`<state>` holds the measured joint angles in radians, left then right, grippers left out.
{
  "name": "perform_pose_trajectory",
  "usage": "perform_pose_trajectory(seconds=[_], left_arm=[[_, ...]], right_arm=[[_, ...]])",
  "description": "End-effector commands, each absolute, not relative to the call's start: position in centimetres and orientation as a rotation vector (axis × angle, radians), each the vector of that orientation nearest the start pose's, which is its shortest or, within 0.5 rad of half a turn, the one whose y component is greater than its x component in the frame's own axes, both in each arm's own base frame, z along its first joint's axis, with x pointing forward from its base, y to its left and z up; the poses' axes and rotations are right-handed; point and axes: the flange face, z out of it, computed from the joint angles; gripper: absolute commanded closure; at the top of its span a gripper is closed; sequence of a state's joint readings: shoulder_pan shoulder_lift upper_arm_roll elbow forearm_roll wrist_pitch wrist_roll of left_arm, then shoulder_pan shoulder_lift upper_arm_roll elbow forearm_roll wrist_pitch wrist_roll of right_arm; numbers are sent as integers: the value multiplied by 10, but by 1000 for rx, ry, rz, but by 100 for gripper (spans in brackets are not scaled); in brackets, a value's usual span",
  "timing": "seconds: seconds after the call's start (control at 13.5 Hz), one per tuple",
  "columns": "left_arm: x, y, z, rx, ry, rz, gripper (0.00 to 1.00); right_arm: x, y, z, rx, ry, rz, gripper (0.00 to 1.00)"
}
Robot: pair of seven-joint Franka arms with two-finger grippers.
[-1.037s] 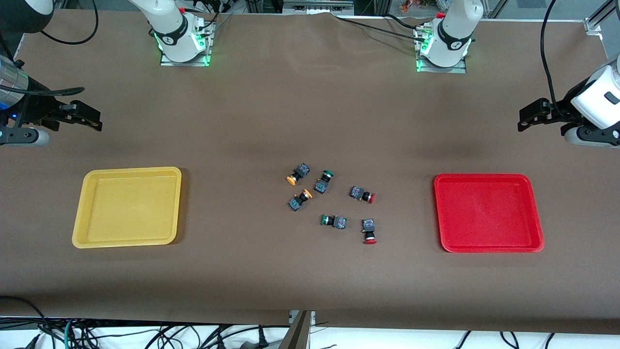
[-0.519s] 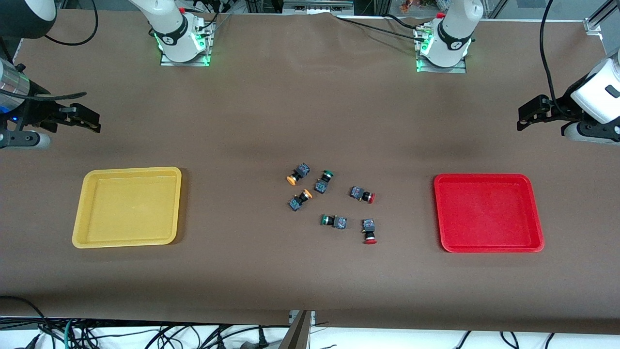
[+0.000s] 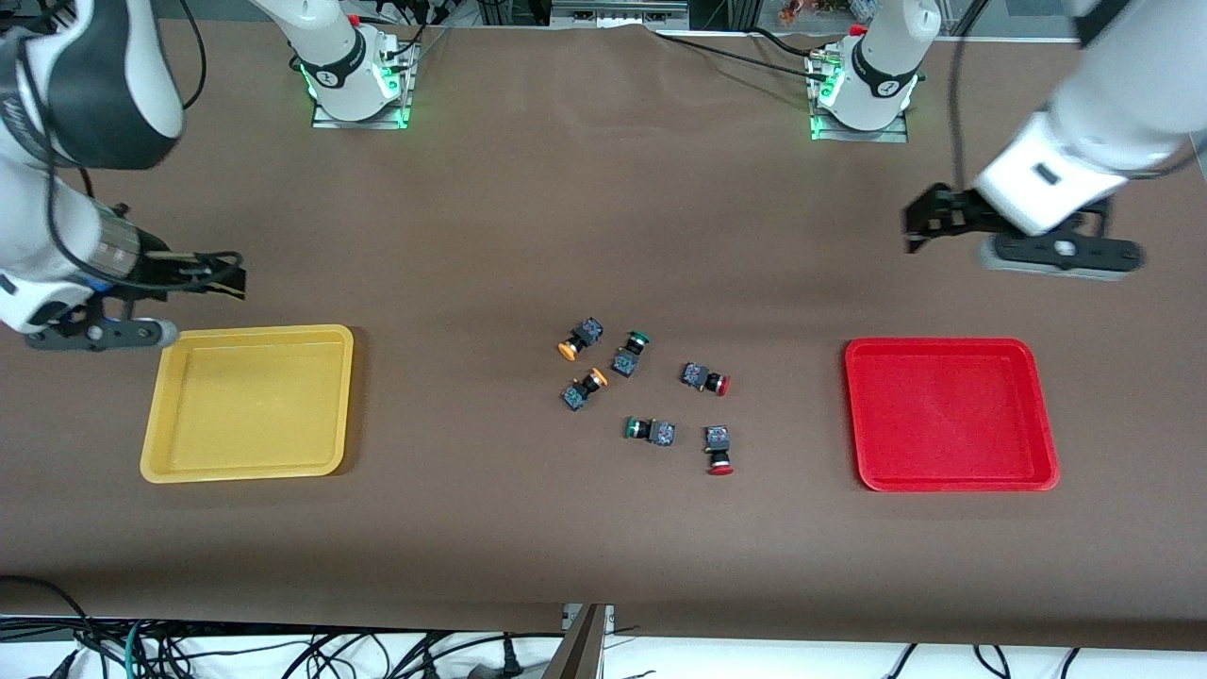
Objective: Place red and yellow buttons in trays
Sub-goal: 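Reach the right gripper to a yellow button while the left gripper reaches red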
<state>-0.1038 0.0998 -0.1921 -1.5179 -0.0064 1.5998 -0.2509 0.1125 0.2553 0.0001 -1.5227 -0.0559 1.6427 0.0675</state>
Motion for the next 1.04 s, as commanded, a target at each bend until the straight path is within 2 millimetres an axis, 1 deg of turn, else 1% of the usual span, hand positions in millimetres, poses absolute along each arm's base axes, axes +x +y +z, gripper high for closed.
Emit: perform_pose_trajectory(seconds=[0.0,0.07,0.15,0.22,0.3,0.37,0.44,0.52,0.59,0.74,0.81,0.96], left_arm=[[565,-228,577,-3161,-44,16,0],[564,-250,570,-3166,-90,-9,0],[563,-272,560,-3172,-168,-19,0],[560,-294,545,-3170,-249,1,0],[555,-314,533,-3160,-335,31,0],[550,-330,521,-3136,-468,68,0],[548,-342,511,-3095,-657,91,0],[553,-349,502,-3056,-819,109,0],[558,-352,497,-3006,-995,131,0],[563,-359,488,-2890,-1285,156,0],[565,-359,484,-2822,-1408,158,0],[572,-358,480,-2736,-1577,154,0]], right_arm=[[636,111,476,-3175,101,174,0],[640,132,460,-3149,194,168,0],[642,156,447,-3131,251,148,0],[643,179,434,-3127,308,135,0],[644,198,419,-3113,405,129,0],[644,216,405,-3098,513,113,0],[642,242,389,-3084,591,98,0],[637,268,375,-3072,642,84,0],[631,293,358,-3057,707,74,0],[616,342,324,-3017,832,50,0],[608,362,310,-3001,869,39,0],[598,389,280,-2978,913,26,0]])
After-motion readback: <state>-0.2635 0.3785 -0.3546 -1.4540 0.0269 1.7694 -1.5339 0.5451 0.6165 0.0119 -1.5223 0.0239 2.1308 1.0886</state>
